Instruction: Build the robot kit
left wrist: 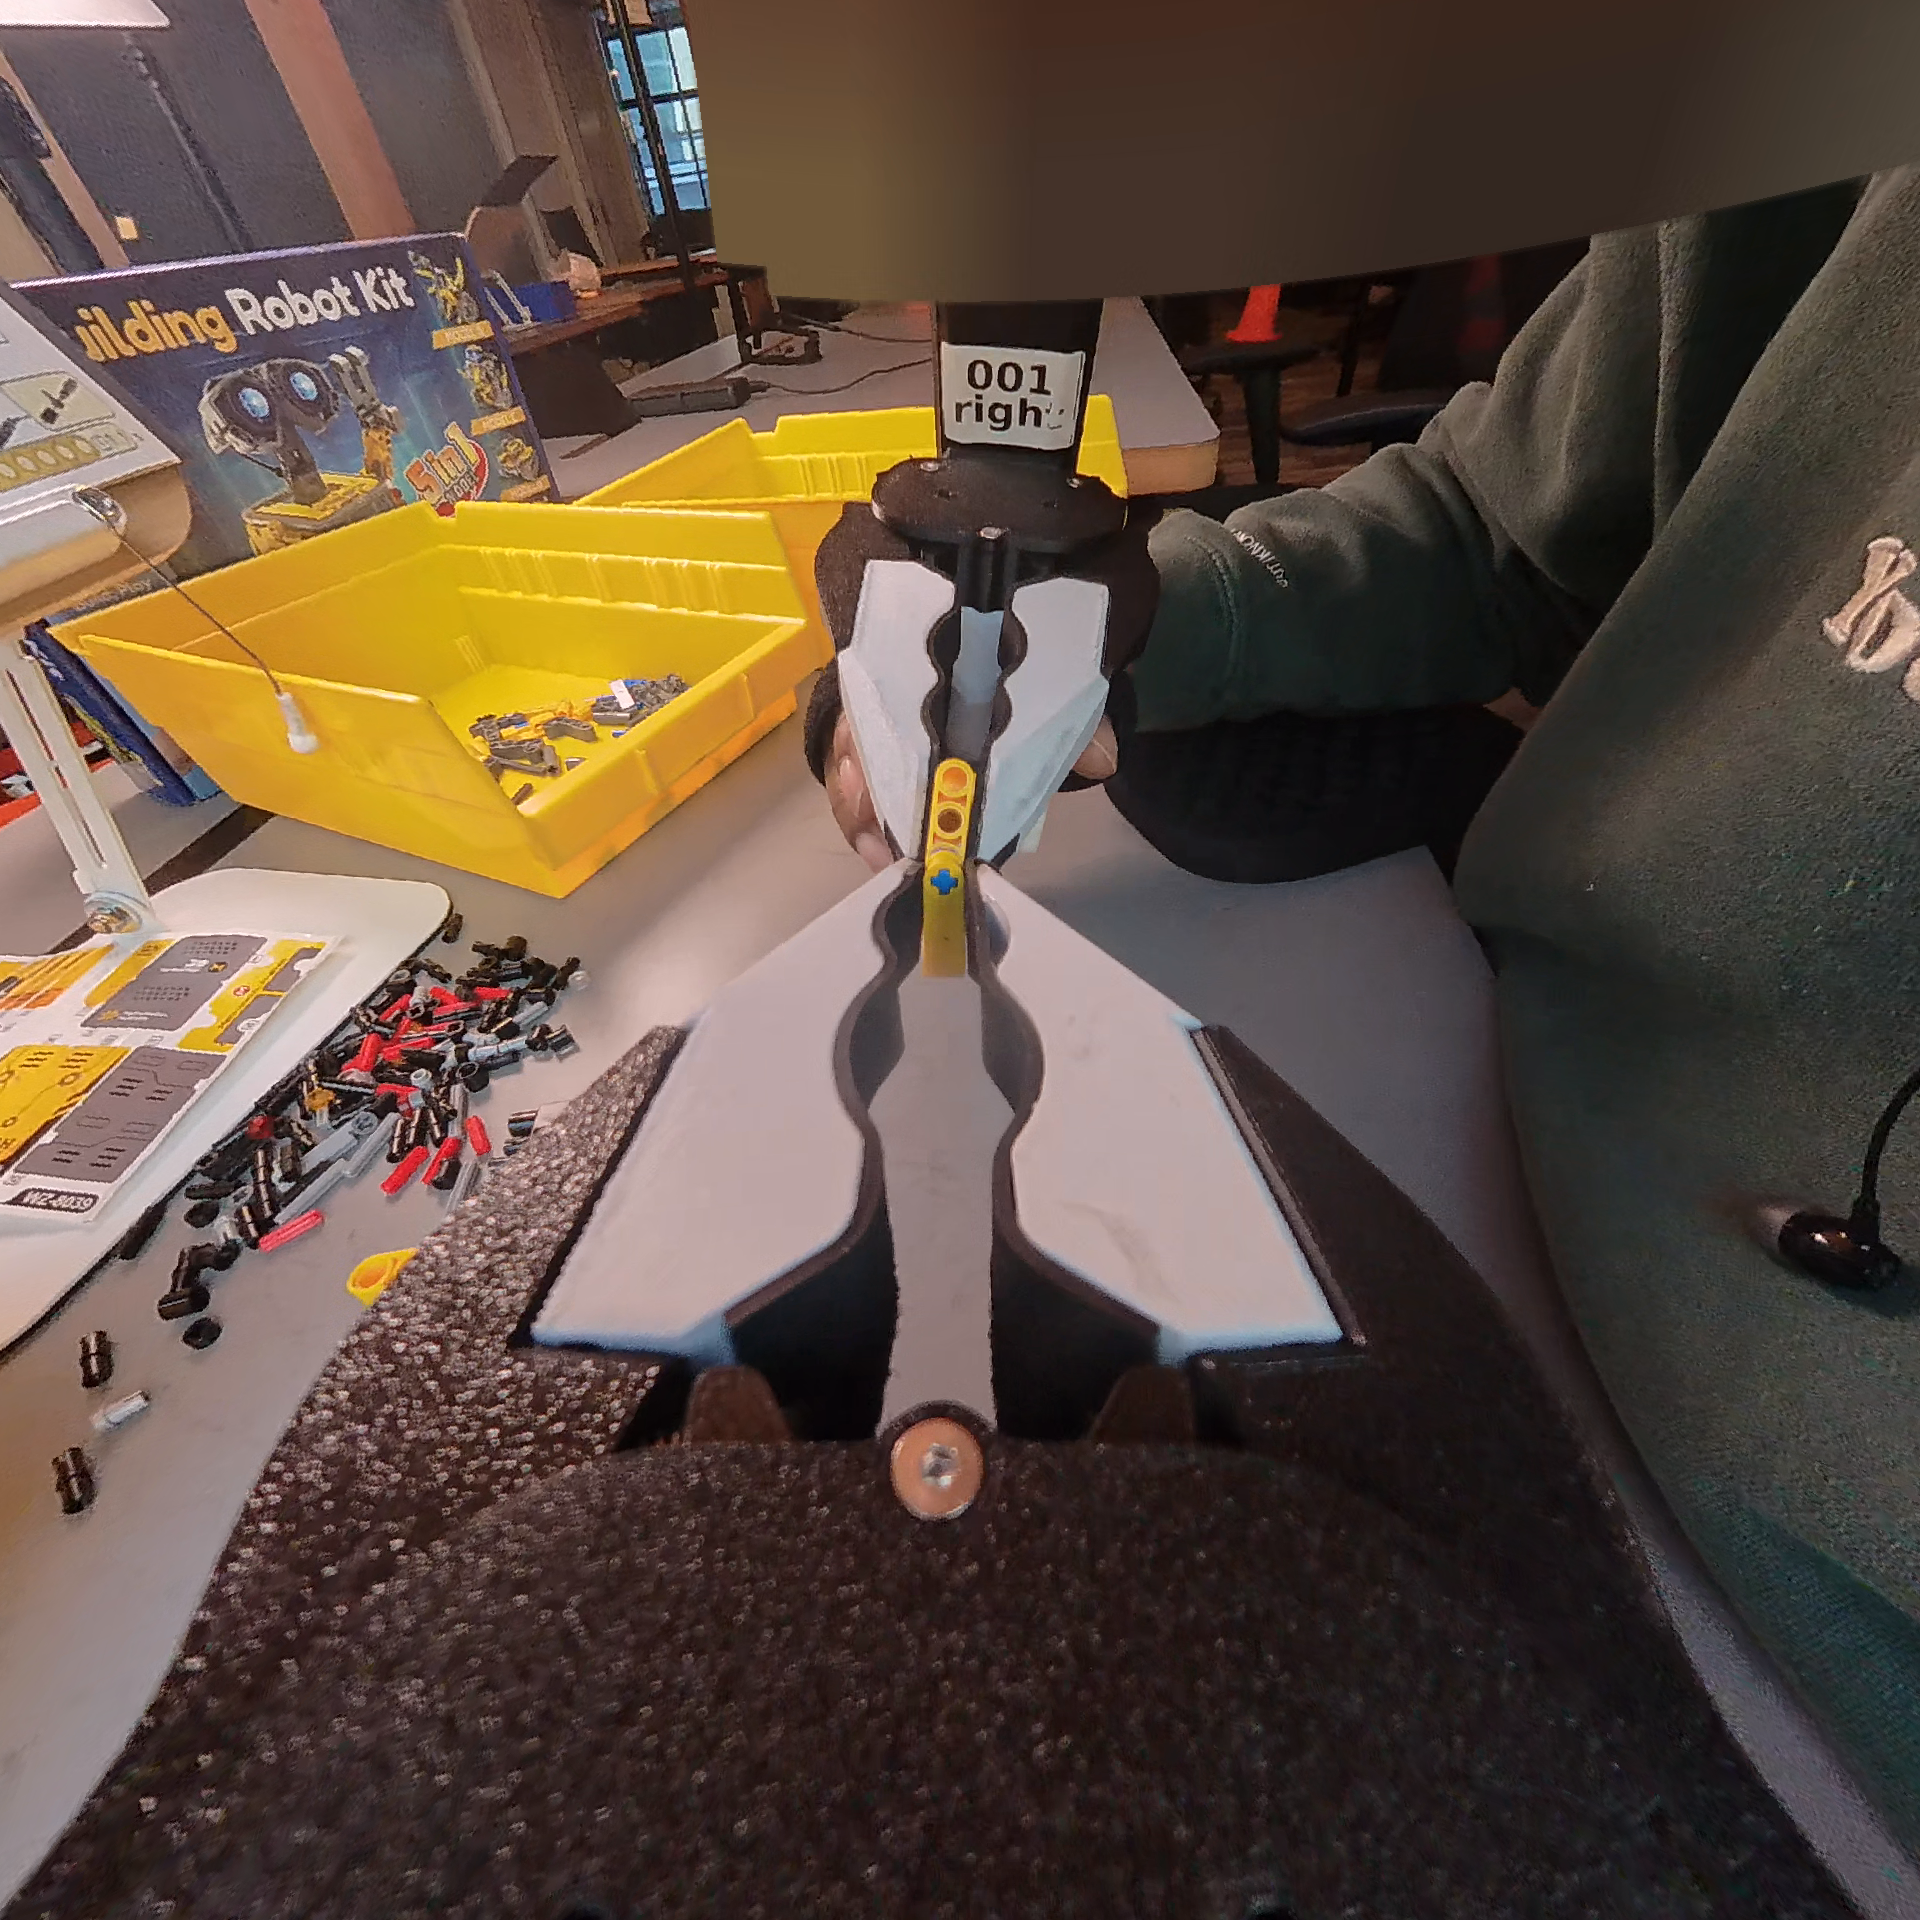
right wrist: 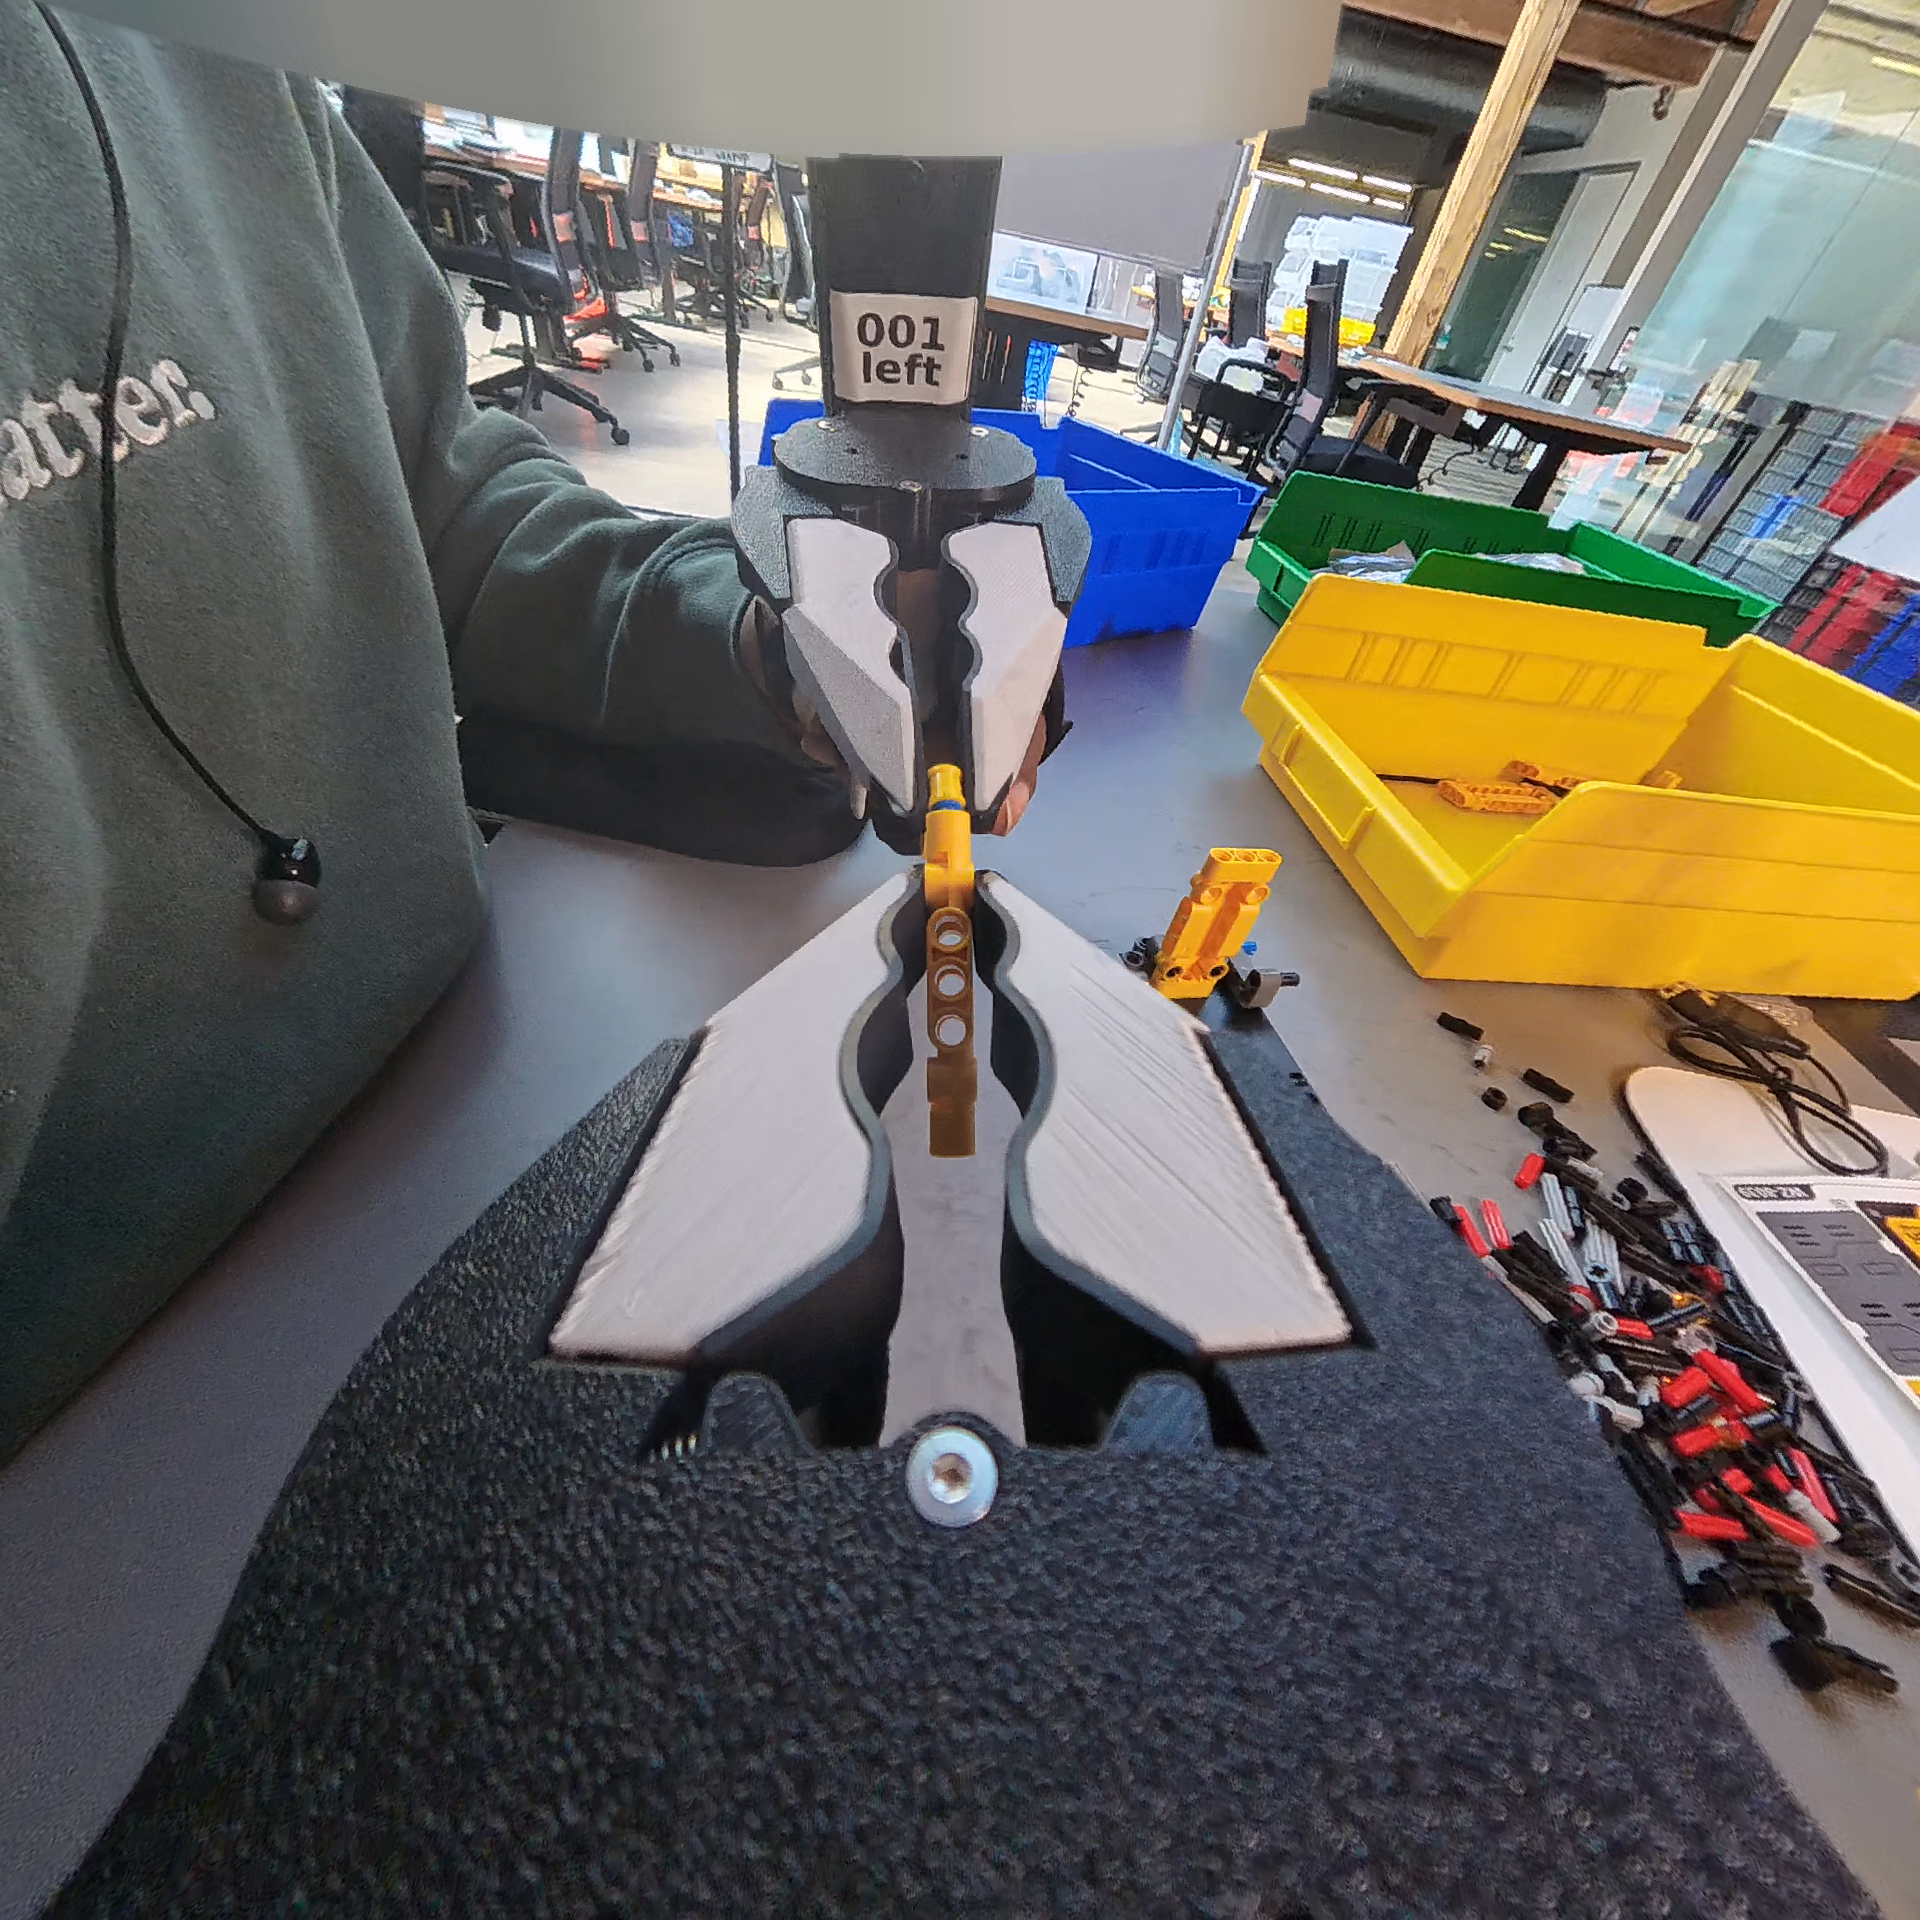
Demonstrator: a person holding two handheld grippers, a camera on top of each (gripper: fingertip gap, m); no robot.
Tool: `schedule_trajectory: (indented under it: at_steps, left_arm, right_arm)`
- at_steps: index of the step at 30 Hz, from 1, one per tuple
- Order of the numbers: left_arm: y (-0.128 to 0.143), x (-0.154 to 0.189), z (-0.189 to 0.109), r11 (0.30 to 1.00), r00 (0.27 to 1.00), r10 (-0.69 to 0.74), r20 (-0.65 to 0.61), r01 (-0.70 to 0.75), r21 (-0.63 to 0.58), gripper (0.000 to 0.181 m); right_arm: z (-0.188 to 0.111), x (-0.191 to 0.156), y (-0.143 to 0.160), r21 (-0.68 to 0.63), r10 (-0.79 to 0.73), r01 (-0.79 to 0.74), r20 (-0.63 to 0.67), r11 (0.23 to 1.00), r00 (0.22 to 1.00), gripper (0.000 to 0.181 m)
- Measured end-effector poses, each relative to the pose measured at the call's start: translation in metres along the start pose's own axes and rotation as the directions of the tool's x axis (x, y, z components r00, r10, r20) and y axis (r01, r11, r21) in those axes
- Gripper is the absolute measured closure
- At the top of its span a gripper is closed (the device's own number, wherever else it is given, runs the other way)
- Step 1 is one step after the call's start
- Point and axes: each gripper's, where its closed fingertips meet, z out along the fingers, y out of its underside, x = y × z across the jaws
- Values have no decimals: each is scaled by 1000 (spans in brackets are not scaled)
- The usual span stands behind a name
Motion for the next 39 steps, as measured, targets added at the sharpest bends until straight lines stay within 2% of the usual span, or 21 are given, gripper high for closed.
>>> schedule_trajectory:
  at_steps: [10,12,16,21,29,32,35,37,39]
  left_arm:
    - [18,3,2,981,992,123,21,-118,-155,175]
    - [18,5,2,979,990,137,16,-133,-155,175]
    - [27,7,5,940,968,250,18,-238,-243,175]
    - [38,7,8,912,958,286,11,-269,-309,175]
    - [44,7,11,919,967,254,10,-238,-316,175]
    - [53,12,15,892,955,294,-21,-282,-352,175]
    - [46,16,15,920,964,261,-43,-262,-290,176]
    - [53,18,17,914,965,253,-64,-260,-311,175]
    - [50,17,17,944,983,177,-50,-184,-274,175]
  right_arm:
    - [3,-4,16,-90,-82,83,12,993,997,174]
    - [3,-6,16,-81,-84,85,23,993,996,174]
    - [2,-9,25,-145,-143,147,39,978,989,175]
    - [2,-10,35,-217,-190,195,47,956,981,175]
    - [2,-9,42,-255,-175,175,22,951,984,175]
    - [-1,-15,51,-285,-157,167,59,944,986,176]
    - [-3,-19,43,-206,-82,95,69,974,994,176]
    - [-2,-20,53,-255,-100,117,79,960,992,176]
    - [-3,-20,50,-236,-91,103,62,966,994,176]
